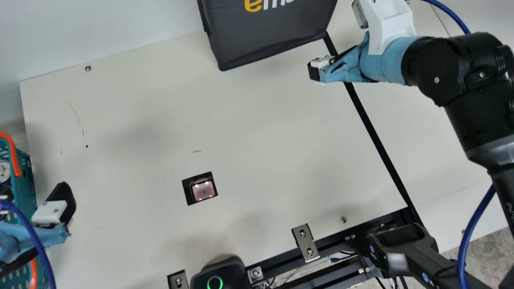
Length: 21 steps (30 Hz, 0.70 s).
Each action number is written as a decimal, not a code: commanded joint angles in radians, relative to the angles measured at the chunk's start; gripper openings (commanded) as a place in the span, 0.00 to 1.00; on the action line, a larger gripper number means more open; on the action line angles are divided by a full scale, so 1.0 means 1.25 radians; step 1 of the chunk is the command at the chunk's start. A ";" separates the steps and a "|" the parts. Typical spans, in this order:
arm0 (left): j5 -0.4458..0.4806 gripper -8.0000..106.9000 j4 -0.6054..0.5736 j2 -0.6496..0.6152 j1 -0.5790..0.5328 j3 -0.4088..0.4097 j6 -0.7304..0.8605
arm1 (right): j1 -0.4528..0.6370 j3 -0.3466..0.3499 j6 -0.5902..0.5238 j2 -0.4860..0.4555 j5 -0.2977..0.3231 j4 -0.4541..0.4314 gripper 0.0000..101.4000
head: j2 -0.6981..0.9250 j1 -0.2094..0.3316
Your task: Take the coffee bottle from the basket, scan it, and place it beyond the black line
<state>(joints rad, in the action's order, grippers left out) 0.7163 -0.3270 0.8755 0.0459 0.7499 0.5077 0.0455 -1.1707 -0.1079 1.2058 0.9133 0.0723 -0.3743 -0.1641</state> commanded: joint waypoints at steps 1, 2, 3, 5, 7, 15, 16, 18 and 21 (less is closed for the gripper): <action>0.000 0.85 0.000 0.000 0.000 0.000 0.000 | -0.008 0.001 0.008 -0.005 0.006 -0.004 0.90 | -0.002 0.021; 0.000 0.85 0.000 0.000 0.000 0.000 0.000 | -0.012 0.002 0.012 -0.009 0.008 -0.006 0.90 | -0.002 0.021; 0.000 0.85 0.000 0.000 0.000 0.000 0.000 | -0.016 0.002 0.015 -0.012 0.010 -0.009 0.90 | -0.002 0.021; 0.000 0.85 0.000 0.000 0.000 0.000 0.000 | -0.022 0.002 0.021 -0.018 0.014 -0.013 0.90 | -0.002 0.021; 0.000 0.85 0.000 0.000 0.000 0.000 0.000 | -0.027 0.003 0.025 -0.024 0.018 -0.015 0.90 | -0.002 0.021; 0.000 0.85 0.000 0.000 0.000 0.000 0.000 | -0.040 0.009 0.036 -0.047 0.029 -0.022 0.90 | -0.002 0.021; 0.000 0.85 0.000 0.000 0.000 0.000 0.000 | -0.041 0.011 0.037 -0.050 0.030 -0.023 0.90 | -0.002 0.021; 0.000 0.85 0.000 0.000 0.000 0.000 0.000 | -0.044 0.014 0.039 -0.056 0.031 -0.024 0.90 | -0.002 0.021; 0.042 0.85 0.025 -0.010 -0.006 0.038 -0.039 | -0.044 0.006 0.040 -0.097 0.058 -0.030 0.90 | 0.054 0.021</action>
<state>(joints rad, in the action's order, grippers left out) 0.7365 -0.3113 0.8677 0.0414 0.7680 0.4915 -0.0095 -1.1589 -0.0580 1.1173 0.9625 0.0379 -0.3636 -0.1641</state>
